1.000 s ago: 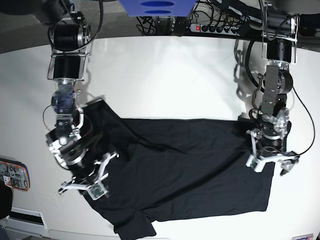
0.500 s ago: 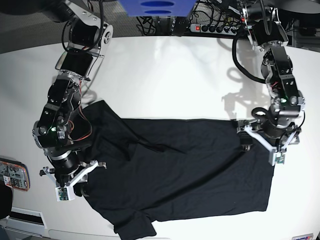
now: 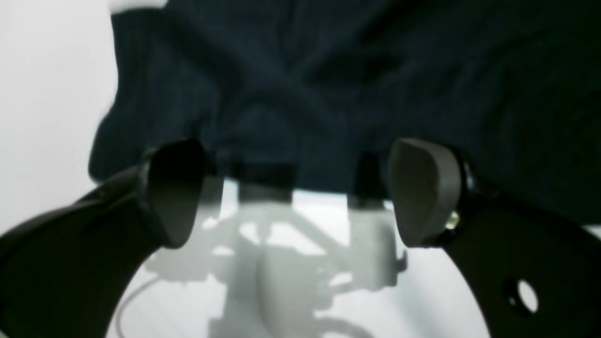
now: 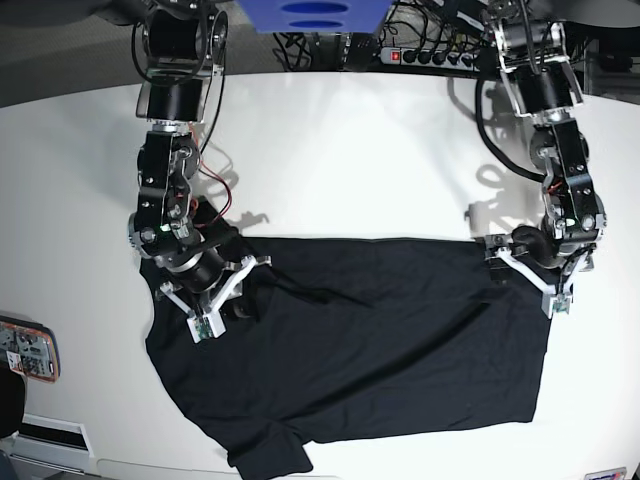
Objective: Fold the T-shirt properly
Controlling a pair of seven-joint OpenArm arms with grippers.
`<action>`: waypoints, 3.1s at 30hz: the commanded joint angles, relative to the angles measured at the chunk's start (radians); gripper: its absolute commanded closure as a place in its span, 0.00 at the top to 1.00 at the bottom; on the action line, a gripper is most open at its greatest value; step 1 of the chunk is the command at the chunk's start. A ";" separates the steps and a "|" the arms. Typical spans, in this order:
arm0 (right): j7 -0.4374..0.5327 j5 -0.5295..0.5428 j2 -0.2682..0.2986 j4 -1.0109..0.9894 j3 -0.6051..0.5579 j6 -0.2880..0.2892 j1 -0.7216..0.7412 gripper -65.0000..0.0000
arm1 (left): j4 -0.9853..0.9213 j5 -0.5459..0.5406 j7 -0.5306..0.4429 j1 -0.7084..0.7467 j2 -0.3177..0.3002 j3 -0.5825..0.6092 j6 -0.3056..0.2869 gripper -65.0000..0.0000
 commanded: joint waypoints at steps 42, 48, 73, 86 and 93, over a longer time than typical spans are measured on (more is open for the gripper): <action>0.113 0.019 0.137 -0.086 0.000 -0.003 -0.097 0.16 | -0.250 0.055 -0.215 -0.022 -0.060 0.100 0.003 0.94; 0.113 0.019 0.137 -0.088 0.000 -0.001 -0.100 0.16 | -0.250 0.055 -0.215 0.015 -0.060 0.099 0.003 0.94; 0.165 0.025 0.247 -0.028 0.090 0.000 -0.350 0.16 | -0.021 -0.034 -0.209 0.289 -0.064 0.008 0.003 0.94; 0.199 0.216 0.266 -0.028 0.096 0.000 -0.498 0.16 | -0.020 -0.034 -0.211 0.325 -0.064 0.007 0.003 0.94; 0.205 0.213 0.266 0.018 0.099 0.000 -0.564 0.16 | 0.031 -0.037 -0.211 0.395 -0.066 0.005 0.003 0.94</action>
